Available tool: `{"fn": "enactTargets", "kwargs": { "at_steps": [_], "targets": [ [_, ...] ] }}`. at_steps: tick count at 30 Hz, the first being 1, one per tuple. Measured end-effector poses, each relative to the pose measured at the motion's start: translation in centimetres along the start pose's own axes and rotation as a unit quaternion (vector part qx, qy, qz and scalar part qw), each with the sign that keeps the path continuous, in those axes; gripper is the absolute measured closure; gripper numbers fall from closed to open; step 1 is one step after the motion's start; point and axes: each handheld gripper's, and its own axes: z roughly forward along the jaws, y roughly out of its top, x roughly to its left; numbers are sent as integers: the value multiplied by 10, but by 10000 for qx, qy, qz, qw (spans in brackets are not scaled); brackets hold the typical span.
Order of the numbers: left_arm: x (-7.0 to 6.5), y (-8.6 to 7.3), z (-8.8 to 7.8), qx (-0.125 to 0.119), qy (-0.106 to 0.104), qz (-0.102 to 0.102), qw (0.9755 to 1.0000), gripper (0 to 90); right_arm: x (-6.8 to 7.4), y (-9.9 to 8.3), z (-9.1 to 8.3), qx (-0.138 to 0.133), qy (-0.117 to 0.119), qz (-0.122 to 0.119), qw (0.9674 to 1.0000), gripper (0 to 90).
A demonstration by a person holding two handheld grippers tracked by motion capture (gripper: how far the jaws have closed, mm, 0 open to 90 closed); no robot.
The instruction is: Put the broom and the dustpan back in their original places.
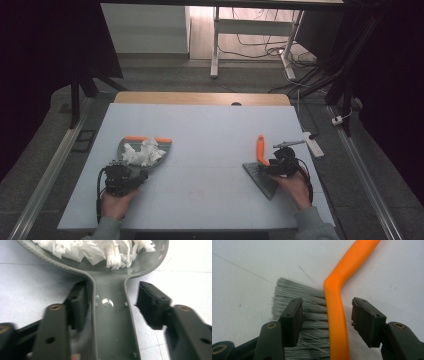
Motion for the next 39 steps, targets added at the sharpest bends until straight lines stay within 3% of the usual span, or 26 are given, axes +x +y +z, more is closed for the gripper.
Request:
{"fn": "enactTargets", "kwargs": {
  "at_steps": [4,9,18,22,26,32,36,39],
  "targets": [
    [-2,-1,-8,-81,-23,207,9998,318,5,0,-8,-287,-38,-172,9994,452],
    [-2,-4,-21,-68,-135,549,9984,312,13,-1,-17,-434,80,-425,9981,469],
    [1,-5,-33,15,-382,1138,9928,336,34,-6,-24,-513,493,-971,9927,484],
    [-3,-5,-37,25,-354,1450,9888,335,39,-9,-23,-523,615,-1093,9907,484],
    [-4,-6,-43,-49,-334,1599,9866,344,42,-15,-24,-533,722,-1198,9887,487],
    [-10,-10,-49,-63,-611,2006,9777,362,48,-24,-26,-485,843,-1350,9861,488],
    [-15,-12,-50,-55,-959,2263,9693,368,50,-30,-28,-550,890,-1486,9833,492],
    [-17,-14,-49,-23,-1079,2354,9659,368,49,-34,-30,-618,917,-1527,9821,492]
  ]
}}
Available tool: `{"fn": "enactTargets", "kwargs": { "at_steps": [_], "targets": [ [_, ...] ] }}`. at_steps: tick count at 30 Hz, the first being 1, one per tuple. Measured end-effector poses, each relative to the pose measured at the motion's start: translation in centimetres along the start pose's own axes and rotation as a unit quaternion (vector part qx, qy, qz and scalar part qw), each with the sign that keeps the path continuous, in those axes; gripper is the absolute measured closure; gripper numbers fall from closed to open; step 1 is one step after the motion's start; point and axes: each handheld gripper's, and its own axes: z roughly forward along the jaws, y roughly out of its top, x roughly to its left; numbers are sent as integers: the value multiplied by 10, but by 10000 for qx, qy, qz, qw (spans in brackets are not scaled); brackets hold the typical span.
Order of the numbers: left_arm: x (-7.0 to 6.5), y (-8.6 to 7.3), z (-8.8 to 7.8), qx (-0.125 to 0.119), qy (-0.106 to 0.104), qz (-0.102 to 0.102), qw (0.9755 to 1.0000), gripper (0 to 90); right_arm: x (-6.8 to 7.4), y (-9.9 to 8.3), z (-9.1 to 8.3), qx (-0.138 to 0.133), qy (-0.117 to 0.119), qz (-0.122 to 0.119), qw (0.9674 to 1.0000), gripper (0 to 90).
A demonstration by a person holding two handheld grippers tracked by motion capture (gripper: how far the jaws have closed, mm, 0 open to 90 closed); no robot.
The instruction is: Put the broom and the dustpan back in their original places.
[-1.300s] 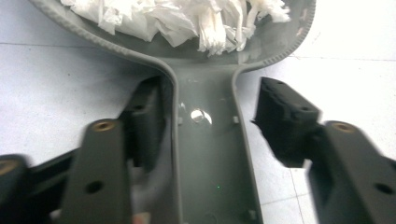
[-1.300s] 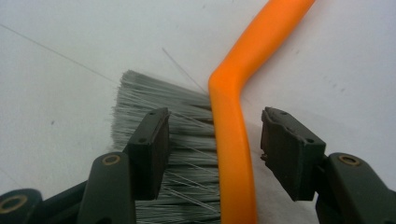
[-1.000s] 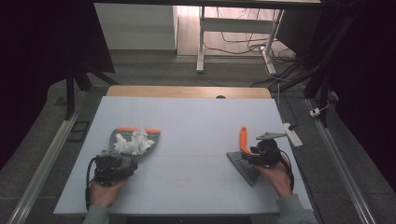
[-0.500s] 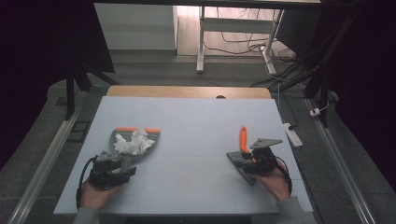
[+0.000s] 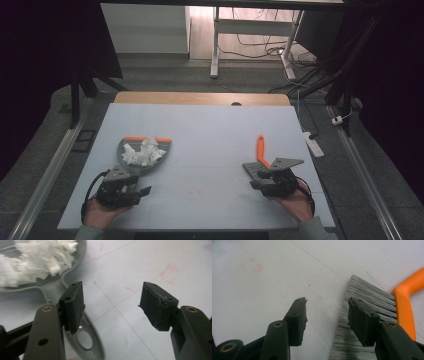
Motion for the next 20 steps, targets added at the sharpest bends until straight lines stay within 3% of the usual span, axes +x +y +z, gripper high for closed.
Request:
{"fn": "enactTargets", "kwargs": {
  "at_steps": [7,20],
  "targets": [
    [-4,-4,1,-48,-137,94,9999,366,0,-8,-4,-124,42,-42,9999,491],
    [-3,-4,1,-95,-130,85,9998,357,1,-7,-5,-208,37,-129,9997,491]
  ]
}}
